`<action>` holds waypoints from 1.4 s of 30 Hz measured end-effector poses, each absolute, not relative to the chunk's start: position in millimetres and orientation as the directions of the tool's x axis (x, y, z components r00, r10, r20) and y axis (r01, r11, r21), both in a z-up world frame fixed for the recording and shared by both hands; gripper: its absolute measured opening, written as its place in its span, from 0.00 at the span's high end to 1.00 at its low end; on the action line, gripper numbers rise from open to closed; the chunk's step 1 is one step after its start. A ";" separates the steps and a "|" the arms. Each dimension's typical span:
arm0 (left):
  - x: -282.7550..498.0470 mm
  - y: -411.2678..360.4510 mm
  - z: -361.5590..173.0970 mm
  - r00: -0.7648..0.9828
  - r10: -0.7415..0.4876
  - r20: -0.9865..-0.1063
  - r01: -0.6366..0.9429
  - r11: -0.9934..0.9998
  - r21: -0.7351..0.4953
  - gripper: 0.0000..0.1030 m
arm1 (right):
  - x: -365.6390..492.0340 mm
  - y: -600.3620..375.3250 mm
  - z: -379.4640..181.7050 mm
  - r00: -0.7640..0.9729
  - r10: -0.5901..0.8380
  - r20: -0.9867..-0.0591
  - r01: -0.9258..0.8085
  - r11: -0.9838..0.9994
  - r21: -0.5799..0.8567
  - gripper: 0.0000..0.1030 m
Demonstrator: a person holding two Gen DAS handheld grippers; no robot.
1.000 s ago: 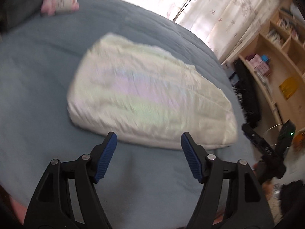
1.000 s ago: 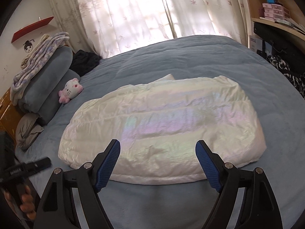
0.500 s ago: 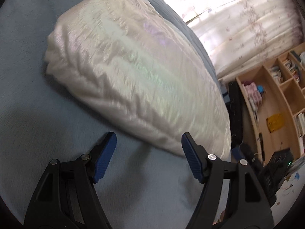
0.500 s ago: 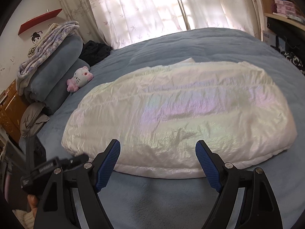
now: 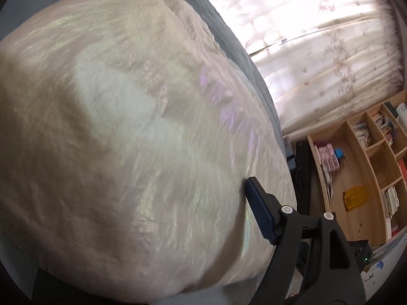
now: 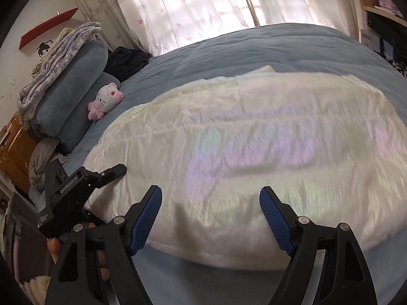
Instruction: Fold large clothes
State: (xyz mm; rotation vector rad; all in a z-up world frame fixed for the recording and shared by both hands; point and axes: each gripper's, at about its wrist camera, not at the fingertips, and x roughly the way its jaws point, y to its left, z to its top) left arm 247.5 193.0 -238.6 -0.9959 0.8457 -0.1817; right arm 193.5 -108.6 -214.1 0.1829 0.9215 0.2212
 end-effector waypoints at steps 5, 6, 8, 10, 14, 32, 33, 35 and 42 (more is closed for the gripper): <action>264.8 201.1 -230.1 0.704 -0.457 -0.543 -0.218 0.589 -0.778 0.29 | 239.3 -92.2 -205.5 0.627 0.227 -0.745 -0.119 0.973 0.197 0.40; 268.1 200.2 -227.4 0.707 -0.442 -0.551 -0.216 0.607 -0.765 0.29 | 249.9 -87.9 -205.0 0.641 0.195 -0.743 -0.108 0.980 0.164 0.51; 271.5 198.2 -220.9 0.714 -0.419 -0.561 -0.209 0.637 -0.742 0.31 | 271.3 -79.2 -206.7 0.655 0.139 -0.743 -0.076 0.990 0.118 0.62; 275.9 195.0 -213.2 0.723 -0.384 -0.575 -0.201 0.679 -0.706 0.36 | 294.9 -76.7 -213.9 0.662 0.100 -0.743 -0.034 0.994 0.104 0.67; 280.0 186.3 -199.0 0.738 -0.352 -0.576 -0.178 0.722 -0.669 0.44 | 339.0 -69.2 -251.4 0.621 0.001 -0.784 0.037 0.999 0.030 0.69; 296.3 194.1 -207.5 0.716 -0.396 -0.575 -0.174 0.696 -0.696 0.35 | 382.0 -66.1 -327.2 0.674 0.012 -0.739 -0.006 1.000 0.010 0.69; 299.3 196.2 -210.2 0.715 -0.398 -0.575 -0.180 0.690 -0.701 0.34 | 383.5 -68.6 -329.0 0.673 0.016 -0.739 -0.007 1.000 0.016 0.69; 306.9 196.5 -210.2 0.722 -0.381 -0.577 -0.181 0.701 -0.689 0.34 | 385.9 -71.7 -331.5 0.673 0.023 -0.739 -0.006 1.000 0.026 0.69; 325.4 188.1 -199.1 0.764 -0.324 -0.558 -0.168 0.735 -0.657 0.40 | 383.1 -82.7 -333.5 0.670 0.049 -0.741 0.001 0.998 0.067 0.69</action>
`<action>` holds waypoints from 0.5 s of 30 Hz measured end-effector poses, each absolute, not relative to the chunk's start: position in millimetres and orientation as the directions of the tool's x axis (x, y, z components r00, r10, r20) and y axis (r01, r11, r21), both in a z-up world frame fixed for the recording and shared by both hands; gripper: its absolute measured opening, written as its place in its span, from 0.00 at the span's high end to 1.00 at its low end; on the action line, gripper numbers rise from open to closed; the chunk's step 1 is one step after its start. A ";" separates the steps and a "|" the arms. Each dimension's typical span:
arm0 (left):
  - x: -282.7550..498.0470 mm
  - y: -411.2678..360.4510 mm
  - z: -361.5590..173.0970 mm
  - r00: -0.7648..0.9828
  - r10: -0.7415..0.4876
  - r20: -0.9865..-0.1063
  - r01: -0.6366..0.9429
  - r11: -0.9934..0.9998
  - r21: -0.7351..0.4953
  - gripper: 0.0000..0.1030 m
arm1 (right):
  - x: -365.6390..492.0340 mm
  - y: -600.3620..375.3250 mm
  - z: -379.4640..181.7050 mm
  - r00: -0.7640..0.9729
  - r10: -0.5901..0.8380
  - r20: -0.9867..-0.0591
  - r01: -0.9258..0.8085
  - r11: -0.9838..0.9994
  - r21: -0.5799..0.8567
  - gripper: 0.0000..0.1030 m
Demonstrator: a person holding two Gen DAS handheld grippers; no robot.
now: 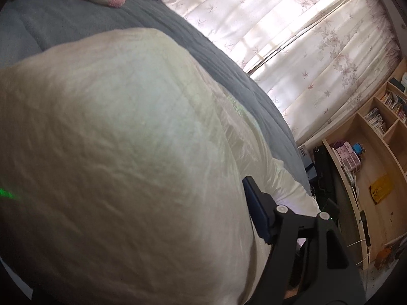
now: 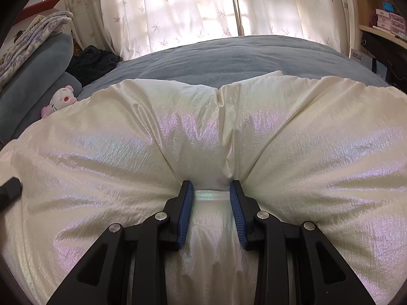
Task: Fold large clothes
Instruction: 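Lift the folded jacket bundle off the bed with the right gripper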
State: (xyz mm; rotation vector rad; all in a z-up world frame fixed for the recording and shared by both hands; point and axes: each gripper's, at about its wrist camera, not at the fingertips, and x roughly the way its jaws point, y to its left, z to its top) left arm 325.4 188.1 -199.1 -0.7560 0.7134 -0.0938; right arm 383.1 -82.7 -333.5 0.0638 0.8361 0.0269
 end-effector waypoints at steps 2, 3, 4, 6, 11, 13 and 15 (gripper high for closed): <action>324.5 178.7 -190.2 0.781 -0.304 -0.545 -0.130 0.775 -0.618 0.52 | 384.8 -85.1 -335.5 0.669 0.057 -0.741 0.002 0.997 0.078 0.69; 321.7 170.3 -184.5 0.795 -0.285 -0.535 -0.099 0.810 -0.578 0.60 | 379.7 -86.3 -335.5 0.669 0.061 -0.741 0.004 0.996 0.085 0.69; 317.8 162.0 -178.2 0.804 -0.264 -0.533 -0.076 0.843 -0.532 0.67 | 378.0 -88.3 -335.3 0.669 0.065 -0.740 0.005 0.996 0.091 0.69; 313.2 141.8 -166.2 0.825 -0.218 -0.521 -0.033 0.902 -0.430 0.73 | 379.5 -89.9 -335.9 0.668 0.067 -0.741 0.006 0.995 0.095 0.69; 306.7 110.0 -149.4 0.858 -0.170 -0.484 0.023 0.955 -0.296 0.78 | 384.3 -97.2 -330.7 0.646 0.064 -0.761 0.002 0.996 0.086 0.69; 302.3 108.6 -148.8 0.868 -0.157 -0.472 0.034 0.965 -0.259 0.78 | 392.4 -99.1 -321.2 0.608 0.071 -0.791 -0.003 0.996 0.087 0.69; 299.7 109.3 -149.5 0.875 -0.151 -0.460 0.043 0.971 -0.236 0.78 | 397.7 -103.2 -305.5 0.584 0.109 -0.804 -0.009 0.992 0.129 0.69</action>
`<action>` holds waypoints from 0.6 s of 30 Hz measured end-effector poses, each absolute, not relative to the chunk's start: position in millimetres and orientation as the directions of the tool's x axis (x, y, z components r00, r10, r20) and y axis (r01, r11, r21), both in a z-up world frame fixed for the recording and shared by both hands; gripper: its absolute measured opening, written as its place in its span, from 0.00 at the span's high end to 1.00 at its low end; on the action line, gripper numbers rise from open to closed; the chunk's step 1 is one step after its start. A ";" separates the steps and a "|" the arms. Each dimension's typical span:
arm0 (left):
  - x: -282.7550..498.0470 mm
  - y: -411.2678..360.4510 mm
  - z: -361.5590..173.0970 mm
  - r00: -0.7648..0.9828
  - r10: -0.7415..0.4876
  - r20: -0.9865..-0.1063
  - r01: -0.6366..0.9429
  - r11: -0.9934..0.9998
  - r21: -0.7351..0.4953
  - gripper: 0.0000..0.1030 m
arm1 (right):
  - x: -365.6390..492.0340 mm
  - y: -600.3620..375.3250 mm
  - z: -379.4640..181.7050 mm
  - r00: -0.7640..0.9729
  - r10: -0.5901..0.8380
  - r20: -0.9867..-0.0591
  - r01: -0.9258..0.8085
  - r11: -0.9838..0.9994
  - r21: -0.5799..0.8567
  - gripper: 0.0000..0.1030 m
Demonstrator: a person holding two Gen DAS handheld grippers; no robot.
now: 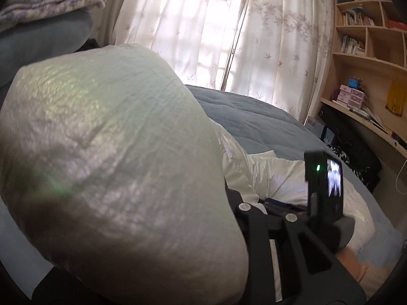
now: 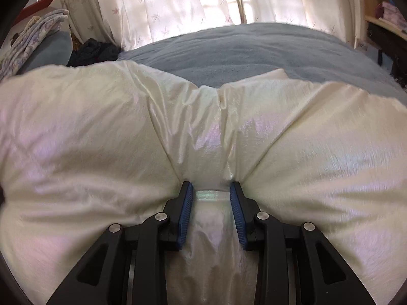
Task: Fold large clothes
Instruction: 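Lift the folded jacket bundle off the bed with the right gripper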
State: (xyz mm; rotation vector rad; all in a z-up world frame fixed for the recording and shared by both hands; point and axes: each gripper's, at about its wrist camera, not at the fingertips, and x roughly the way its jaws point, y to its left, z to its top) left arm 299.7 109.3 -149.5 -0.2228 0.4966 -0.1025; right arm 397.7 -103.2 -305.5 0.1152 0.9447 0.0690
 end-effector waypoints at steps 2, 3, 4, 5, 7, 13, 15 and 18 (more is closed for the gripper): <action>296.5 104.3 -144.2 0.879 -0.149 -0.453 0.050 0.974 -0.223 0.78 | 402.6 -111.6 -287.3 0.612 0.133 -0.780 0.004 0.985 0.171 0.69; 296.7 101.9 -144.9 0.882 -0.145 -0.448 0.054 0.976 -0.211 0.78 | 405.2 -113.6 -279.1 0.631 0.131 -0.764 0.007 0.985 0.175 0.69; 292.6 100.3 -141.5 0.884 -0.144 -0.444 0.056 0.977 -0.205 0.78 | 412.6 -115.3 -271.7 0.652 0.125 -0.748 0.005 0.985 0.170 0.69; 292.0 99.2 -141.5 0.886 -0.142 -0.440 0.057 0.978 -0.200 0.78 | 419.4 -115.8 -270.2 0.654 0.117 -0.747 0.009 0.987 0.162 0.69; 285.3 96.7 -142.7 0.892 -0.142 -0.429 0.064 0.980 -0.189 0.78 | 440.3 -117.5 -276.9 0.639 0.109 -0.761 0.024 0.987 0.162 0.69; 251.6 85.5 -135.8 0.901 -0.151 -0.406 0.113 0.987 -0.118 0.78 | 488.2 -119.5 -316.3 0.595 0.102 -0.797 0.042 0.987 0.157 0.69; 247.4 75.4 -135.0 0.902 -0.150 -0.405 0.122 0.988 -0.094 0.78 | 496.4 -118.0 -325.6 0.599 0.087 -0.796 0.035 0.990 0.134 0.69; 239.9 63.0 -140.3 0.903 -0.149 -0.402 0.133 0.989 -0.068 0.78 | 502.8 -116.6 -341.3 0.602 0.079 -0.794 0.026 0.993 0.118 0.69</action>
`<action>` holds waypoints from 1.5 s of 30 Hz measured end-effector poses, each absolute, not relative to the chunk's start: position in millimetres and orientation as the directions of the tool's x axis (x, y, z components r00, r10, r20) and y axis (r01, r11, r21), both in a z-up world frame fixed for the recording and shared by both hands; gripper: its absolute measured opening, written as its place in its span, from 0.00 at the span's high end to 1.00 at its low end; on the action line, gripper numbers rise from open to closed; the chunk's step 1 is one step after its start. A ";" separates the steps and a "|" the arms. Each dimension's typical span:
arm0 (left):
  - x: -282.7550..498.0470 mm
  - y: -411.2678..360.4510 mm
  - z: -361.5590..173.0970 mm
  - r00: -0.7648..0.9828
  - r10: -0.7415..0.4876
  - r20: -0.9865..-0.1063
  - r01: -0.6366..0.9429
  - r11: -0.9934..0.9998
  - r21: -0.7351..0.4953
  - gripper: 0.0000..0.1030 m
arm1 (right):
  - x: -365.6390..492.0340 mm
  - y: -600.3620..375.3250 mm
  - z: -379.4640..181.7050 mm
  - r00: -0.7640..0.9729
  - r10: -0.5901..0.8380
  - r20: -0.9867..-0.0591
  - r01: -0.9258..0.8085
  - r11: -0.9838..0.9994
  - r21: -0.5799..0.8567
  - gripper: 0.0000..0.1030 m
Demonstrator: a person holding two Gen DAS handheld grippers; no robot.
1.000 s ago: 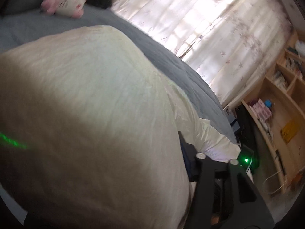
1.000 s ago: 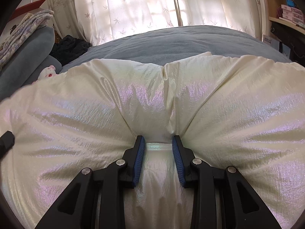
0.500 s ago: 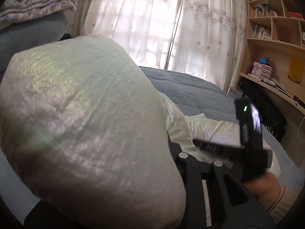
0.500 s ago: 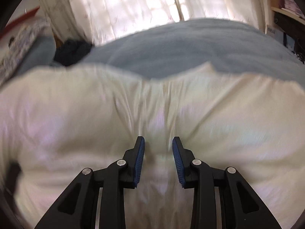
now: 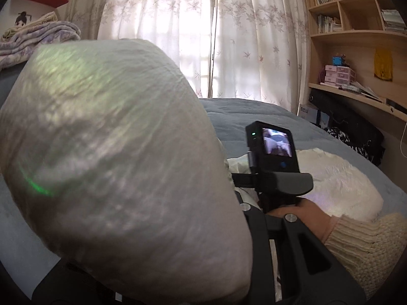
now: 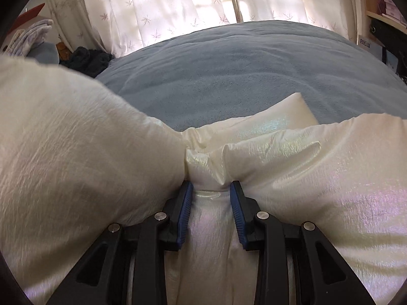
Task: Fold large clothes
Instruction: 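Lift the folded jacket bundle off the bed with the right gripper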
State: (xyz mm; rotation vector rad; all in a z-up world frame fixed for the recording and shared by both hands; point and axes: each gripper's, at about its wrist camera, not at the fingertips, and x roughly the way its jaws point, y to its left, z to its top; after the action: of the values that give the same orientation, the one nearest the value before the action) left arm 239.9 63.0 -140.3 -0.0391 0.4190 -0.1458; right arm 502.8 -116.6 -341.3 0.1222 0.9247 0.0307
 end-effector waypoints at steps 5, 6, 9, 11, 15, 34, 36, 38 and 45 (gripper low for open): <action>233.3 37.0 -137.9 0.909 -0.142 -0.392 0.144 0.989 -0.024 0.78 | 504.0 -120.6 -356.9 0.617 0.117 -0.778 0.012 0.987 0.158 0.69; 231.6 32.1 -139.1 0.909 -0.141 -0.391 0.148 0.989 -0.014 0.78 | 505.6 -122.2 -360.5 0.620 0.122 -0.775 0.010 0.986 0.164 0.69; 228.1 21.2 -142.9 0.911 -0.133 -0.390 0.152 0.988 0.016 0.78 | 506.4 -123.7 -366.4 0.627 0.133 -0.768 0.002 0.985 0.172 0.69; 224.3 12.2 -142.8 0.912 -0.129 -0.388 0.154 0.988 0.034 0.78 | 507.3 -125.8 -369.8 0.629 0.144 -0.764 -0.001 0.983 0.184 0.69; 215.8 -0.6 -148.3 0.914 -0.117 -0.389 0.154 0.986 0.065 0.78 | 504.0 -129.6 -373.4 0.629 0.161 -0.760 -0.006 0.979 0.203 0.69; 205.9 -68.6 -120.6 0.913 -0.026 -0.408 0.164 0.937 0.309 0.78 | 532.1 -165.0 -344.7 0.345 0.329 -0.879 -0.035 0.940 0.339 0.69; 198.6 -82.7 -120.7 0.913 -0.014 -0.407 0.170 0.921 0.349 0.78 | 529.6 -182.2 -329.9 0.324 0.410 -0.853 -0.025 0.905 0.425 0.69; 193.7 -94.2 -116.3 0.912 -0.009 -0.409 0.178 0.909 0.377 0.78 | 521.0 -202.6 -313.3 0.339 0.455 -0.824 -0.025 0.880 0.475 0.69; 172.9 -144.1 -120.1 0.905 0.007 -0.424 0.227 0.837 0.498 0.78 | 461.6 -285.1 -244.1 0.465 0.437 -0.770 -0.063 0.884 0.464 0.68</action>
State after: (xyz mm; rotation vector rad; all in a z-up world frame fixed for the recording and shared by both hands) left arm 172.9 -144.1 -120.1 0.5712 0.4280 -0.1200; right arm 461.6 -285.2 -244.1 0.3998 1.0481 0.3174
